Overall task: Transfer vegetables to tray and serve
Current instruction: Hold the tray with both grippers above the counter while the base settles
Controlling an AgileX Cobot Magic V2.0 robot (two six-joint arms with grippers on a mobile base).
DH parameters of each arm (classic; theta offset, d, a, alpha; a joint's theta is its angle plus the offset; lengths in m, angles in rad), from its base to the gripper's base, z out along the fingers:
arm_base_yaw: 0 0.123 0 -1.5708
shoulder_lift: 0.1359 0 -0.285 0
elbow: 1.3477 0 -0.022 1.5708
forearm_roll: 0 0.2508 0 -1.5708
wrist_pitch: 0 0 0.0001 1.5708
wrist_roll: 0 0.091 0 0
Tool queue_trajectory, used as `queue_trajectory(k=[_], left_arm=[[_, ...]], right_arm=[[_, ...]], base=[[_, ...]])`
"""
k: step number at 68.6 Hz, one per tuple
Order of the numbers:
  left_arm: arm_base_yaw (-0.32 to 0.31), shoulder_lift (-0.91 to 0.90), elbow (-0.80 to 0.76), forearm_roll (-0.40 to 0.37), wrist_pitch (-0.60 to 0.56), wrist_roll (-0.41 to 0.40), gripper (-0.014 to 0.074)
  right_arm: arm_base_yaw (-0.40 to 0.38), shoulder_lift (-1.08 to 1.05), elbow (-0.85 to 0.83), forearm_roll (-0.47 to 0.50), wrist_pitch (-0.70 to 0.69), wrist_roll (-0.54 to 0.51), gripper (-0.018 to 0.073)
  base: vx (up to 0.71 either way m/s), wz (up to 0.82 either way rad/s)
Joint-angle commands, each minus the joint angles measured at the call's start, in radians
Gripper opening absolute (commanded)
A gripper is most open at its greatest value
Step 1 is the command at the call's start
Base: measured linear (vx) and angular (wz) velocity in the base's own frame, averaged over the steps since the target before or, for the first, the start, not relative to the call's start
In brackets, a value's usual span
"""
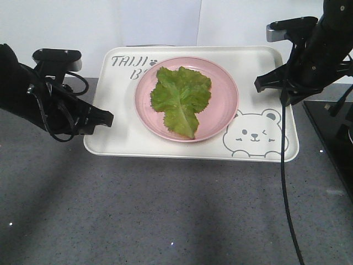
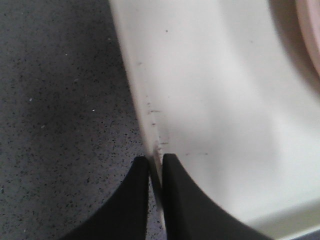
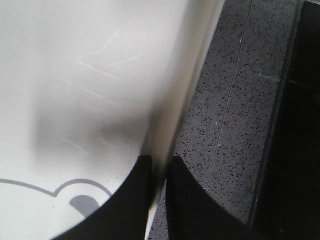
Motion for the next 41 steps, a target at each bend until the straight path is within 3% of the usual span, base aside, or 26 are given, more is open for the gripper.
queue_trajectory(k=[1, 41], left_arm=[[-0.019, -0.045, -0.033, -0.093, -0.122, 0.026, -0.0006], [-0.019, -0.045, -0.033, -0.093, -0.122, 0.026, -0.0006]], right_arm=[[0.017, -0.055, -0.027, 0.094, 0.012, -0.034, 0.0025], [0.017, -0.055, -0.027, 0.094, 0.012, -0.034, 0.0025]], base=[[0.01, 0.00], [0.00, 0.00]])
